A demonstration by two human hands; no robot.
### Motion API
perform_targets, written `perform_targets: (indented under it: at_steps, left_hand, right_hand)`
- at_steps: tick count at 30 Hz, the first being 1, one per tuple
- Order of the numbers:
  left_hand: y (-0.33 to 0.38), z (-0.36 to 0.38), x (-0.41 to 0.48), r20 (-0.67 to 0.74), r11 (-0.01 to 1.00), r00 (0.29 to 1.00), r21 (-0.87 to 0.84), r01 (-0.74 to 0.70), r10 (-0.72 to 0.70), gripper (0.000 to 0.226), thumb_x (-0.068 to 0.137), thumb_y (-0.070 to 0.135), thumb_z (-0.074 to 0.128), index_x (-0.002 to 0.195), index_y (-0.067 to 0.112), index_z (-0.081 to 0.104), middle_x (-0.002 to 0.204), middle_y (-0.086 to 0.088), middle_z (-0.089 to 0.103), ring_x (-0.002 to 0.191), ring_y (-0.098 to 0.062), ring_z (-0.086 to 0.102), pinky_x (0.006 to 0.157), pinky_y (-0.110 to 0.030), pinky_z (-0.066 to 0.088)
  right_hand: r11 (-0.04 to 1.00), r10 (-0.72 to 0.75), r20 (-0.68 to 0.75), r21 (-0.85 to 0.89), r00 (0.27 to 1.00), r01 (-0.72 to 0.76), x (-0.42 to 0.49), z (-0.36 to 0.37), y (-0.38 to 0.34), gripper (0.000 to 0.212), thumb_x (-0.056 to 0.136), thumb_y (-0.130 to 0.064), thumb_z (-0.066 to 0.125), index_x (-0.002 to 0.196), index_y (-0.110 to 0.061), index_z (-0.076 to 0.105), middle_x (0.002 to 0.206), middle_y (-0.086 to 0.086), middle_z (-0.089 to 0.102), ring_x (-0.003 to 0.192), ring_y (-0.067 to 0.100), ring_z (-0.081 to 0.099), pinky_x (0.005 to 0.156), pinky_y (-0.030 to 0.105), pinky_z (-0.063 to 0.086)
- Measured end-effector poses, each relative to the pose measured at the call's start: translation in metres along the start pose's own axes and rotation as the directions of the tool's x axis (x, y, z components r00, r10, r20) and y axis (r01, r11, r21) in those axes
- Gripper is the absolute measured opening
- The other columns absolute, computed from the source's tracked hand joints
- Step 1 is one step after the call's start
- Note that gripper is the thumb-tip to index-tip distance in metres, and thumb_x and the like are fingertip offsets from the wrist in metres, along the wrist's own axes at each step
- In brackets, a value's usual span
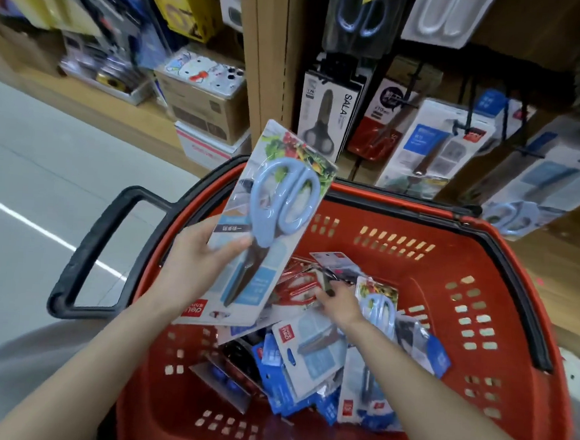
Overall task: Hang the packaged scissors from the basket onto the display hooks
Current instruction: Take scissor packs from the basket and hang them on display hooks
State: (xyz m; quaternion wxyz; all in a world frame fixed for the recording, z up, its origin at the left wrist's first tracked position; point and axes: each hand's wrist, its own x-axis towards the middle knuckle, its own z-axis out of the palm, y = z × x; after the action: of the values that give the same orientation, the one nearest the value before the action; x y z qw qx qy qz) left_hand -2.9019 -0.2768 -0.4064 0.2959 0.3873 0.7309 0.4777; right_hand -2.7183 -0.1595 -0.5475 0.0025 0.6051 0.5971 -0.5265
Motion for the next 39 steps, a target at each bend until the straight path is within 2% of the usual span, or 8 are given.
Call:
perform_targets:
  at_steps: [4,6,13,17,21,26,32,39]
  left_hand:
    - [-0.004,-0.003,0.002,-0.009,1.000,1.000,-0.017,0.019,-0.019,0.016,0.087,0.019,0.065,0.101,0.027,0.070,0.098,0.021,0.071,0.093,0.002,0.065,0.083,-0.020,0.048]
    - [-0.006,-0.004,0.001,-0.006,0.998,0.999,-0.030,0.049,-0.049,0.016,0.088,0.021,0.064,0.099,0.031,0.069,0.099,0.019,0.071,0.095,-0.002,0.066,0.086,-0.028,0.049]
    - [-0.007,0.008,-0.009,0.009,0.961,0.977,-0.177,0.211,-0.213,0.031,0.091,0.007,0.057,0.092,0.036,0.067,0.088,0.014,0.074,0.085,-0.011,0.070,0.075,-0.032,0.053]
    - [-0.005,0.018,-0.014,0.008,0.949,0.972,-0.213,0.232,-0.236,0.028,0.092,0.005,0.056,0.100,0.030,0.065,0.089,0.014,0.073,0.083,-0.007,0.070,0.068,-0.024,0.051]
    - [0.003,0.032,-0.018,0.004,0.939,0.967,-0.236,0.249,-0.256,0.026,0.091,0.008,0.057,0.096,0.032,0.066,0.095,0.002,0.073,0.089,-0.018,0.069,0.082,-0.041,0.053]
    - [0.015,0.057,-0.024,0.024,0.916,0.956,-0.283,0.286,-0.291,0.022,0.093,0.013,0.056,0.095,0.032,0.066,0.100,0.002,0.072,0.101,-0.023,0.065,0.094,-0.047,0.049]
    - [0.033,0.101,-0.038,0.185,0.816,0.923,-0.431,0.385,-0.338,0.015,0.096,0.020,0.054,0.107,0.018,0.063,0.090,-0.008,0.074,0.078,-0.024,0.072,0.070,-0.041,0.057]
    - [0.056,0.124,-0.046,0.244,0.687,0.902,-0.587,0.429,-0.355,0.024,0.092,0.027,0.059,0.113,0.016,0.062,0.099,-0.008,0.074,0.086,-0.026,0.072,0.068,-0.037,0.057]
  right_hand:
    - [0.977,0.126,0.015,0.170,0.992,-0.127,0.001,-0.001,-0.010,0.025,0.097,-0.007,0.049,0.116,0.009,0.055,0.097,0.014,0.058,0.089,0.037,0.066,0.067,0.029,0.058]
    - [0.973,0.138,0.059,0.178,0.989,-0.146,-0.002,-0.008,-0.013,0.027,0.097,-0.002,0.047,0.118,0.014,0.053,0.088,0.011,0.057,0.092,0.038,0.066,0.081,0.035,0.056]
    - [0.984,-0.034,0.118,0.176,0.992,0.012,-0.039,-0.075,-0.027,0.016,0.098,-0.003,0.046,0.111,0.004,0.049,0.100,0.013,0.059,0.081,0.014,0.061,0.057,0.022,0.057]
    - [0.975,-0.201,0.057,0.111,0.978,0.194,-0.075,-0.135,-0.027,0.020,0.097,-0.010,0.051,0.115,-0.004,0.047,0.107,0.014,0.063,0.091,0.018,0.066,0.065,0.026,0.059]
    - [0.895,-0.328,-0.084,0.291,0.941,0.338,-0.117,-0.185,-0.035,0.006,0.096,-0.002,0.048,0.100,-0.005,0.050,0.082,0.008,0.066,0.067,0.010,0.068,0.058,0.023,0.058]
    - [0.762,-0.354,-0.304,0.454,0.884,0.462,-0.162,-0.218,-0.039,0.007,0.096,-0.005,0.048,0.103,-0.006,0.048,0.087,0.009,0.069,0.071,0.012,0.071,0.057,0.021,0.057]
    - [0.604,-0.262,-0.280,0.699,0.924,0.383,-0.180,-0.188,-0.022,0.018,0.091,0.006,0.051,0.106,-0.004,0.048,0.102,0.015,0.069,0.080,0.018,0.069,0.074,0.029,0.059]
    - [0.841,-0.287,-0.035,0.469,0.957,0.269,-0.187,-0.144,0.020,0.044,0.076,0.008,0.070,0.112,-0.016,0.063,0.097,0.002,0.074,0.089,0.013,0.070,0.071,0.021,0.054]
